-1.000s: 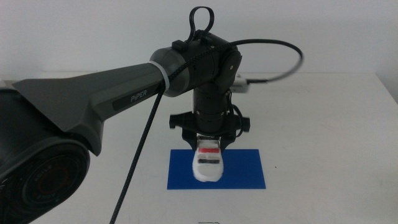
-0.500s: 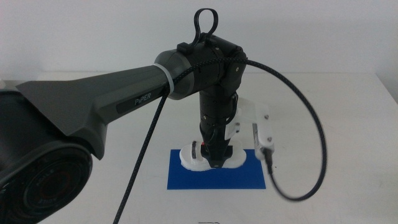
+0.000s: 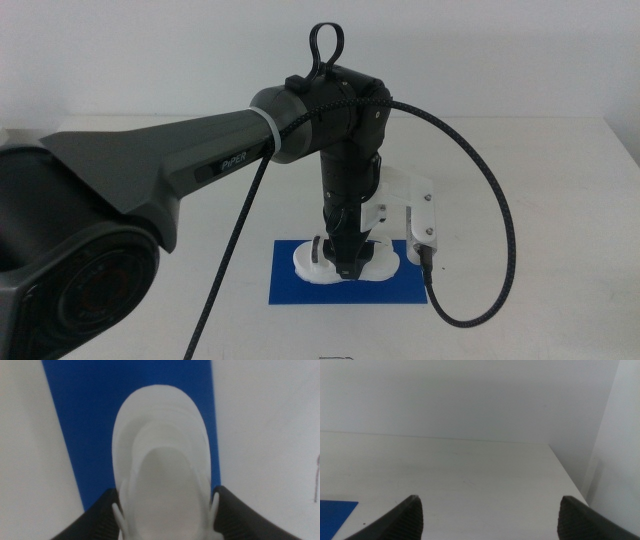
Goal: Use one arm to grab the shoe from the table and place it on the mat.
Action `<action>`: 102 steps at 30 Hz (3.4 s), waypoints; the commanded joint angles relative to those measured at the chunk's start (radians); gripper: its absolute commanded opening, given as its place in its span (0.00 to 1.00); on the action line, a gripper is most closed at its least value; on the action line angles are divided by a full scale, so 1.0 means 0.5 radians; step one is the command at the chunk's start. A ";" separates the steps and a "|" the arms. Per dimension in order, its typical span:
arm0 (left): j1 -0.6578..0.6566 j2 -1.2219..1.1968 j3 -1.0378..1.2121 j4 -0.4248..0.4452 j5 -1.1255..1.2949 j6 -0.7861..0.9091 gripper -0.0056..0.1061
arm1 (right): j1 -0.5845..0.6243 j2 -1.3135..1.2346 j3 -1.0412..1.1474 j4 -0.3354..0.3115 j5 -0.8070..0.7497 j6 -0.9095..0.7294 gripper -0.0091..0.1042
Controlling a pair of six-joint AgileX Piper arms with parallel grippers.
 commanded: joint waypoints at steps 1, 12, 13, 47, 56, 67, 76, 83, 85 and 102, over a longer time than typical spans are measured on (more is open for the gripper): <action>0.022 -0.097 -0.056 -0.047 0.021 -0.076 0.07 | 0.003 -0.039 -0.037 -0.018 -0.151 -0.009 0.91; 0.030 -0.026 -0.055 -0.072 -0.025 -0.006 0.08 | 0.003 -0.039 -0.037 -0.018 -0.151 -0.009 0.91; 0.030 -0.024 -0.055 -0.072 -0.023 -0.006 0.10 | 0.003 -0.039 -0.037 -0.018 -0.151 -0.009 0.91; 0.098 -0.561 -0.590 -0.085 0.198 -1.142 0.89 | 0.003 -0.039 -0.037 -0.018 -0.151 -0.009 0.91; 0.148 -1.191 -0.314 0.436 0.198 -1.445 0.89 | 0.003 -0.039 -0.037 -0.018 -0.151 -0.009 0.91; 0.450 -2.226 0.922 0.900 -0.356 -2.208 0.89 | 0.003 -0.039 -0.037 -0.018 -0.151 -0.009 0.91; 1.224 -3.044 1.966 0.434 -1.182 -1.877 0.89 | 0.003 -0.039 -0.037 -0.018 -0.151 -0.009 0.91; 1.426 -3.593 2.628 0.223 -1.655 -1.877 0.89 | 0.003 -0.039 -0.037 -0.018 -0.151 -0.009 0.91; 1.424 -3.753 2.826 0.170 -1.748 -1.877 0.89 | 0.003 -0.039 -0.037 -0.018 -0.151 -0.009 0.91; 1.422 -4.307 3.728 0.133 -2.472 -1.879 0.89 | 0.003 -0.039 -0.037 -0.018 -0.151 -0.009 0.91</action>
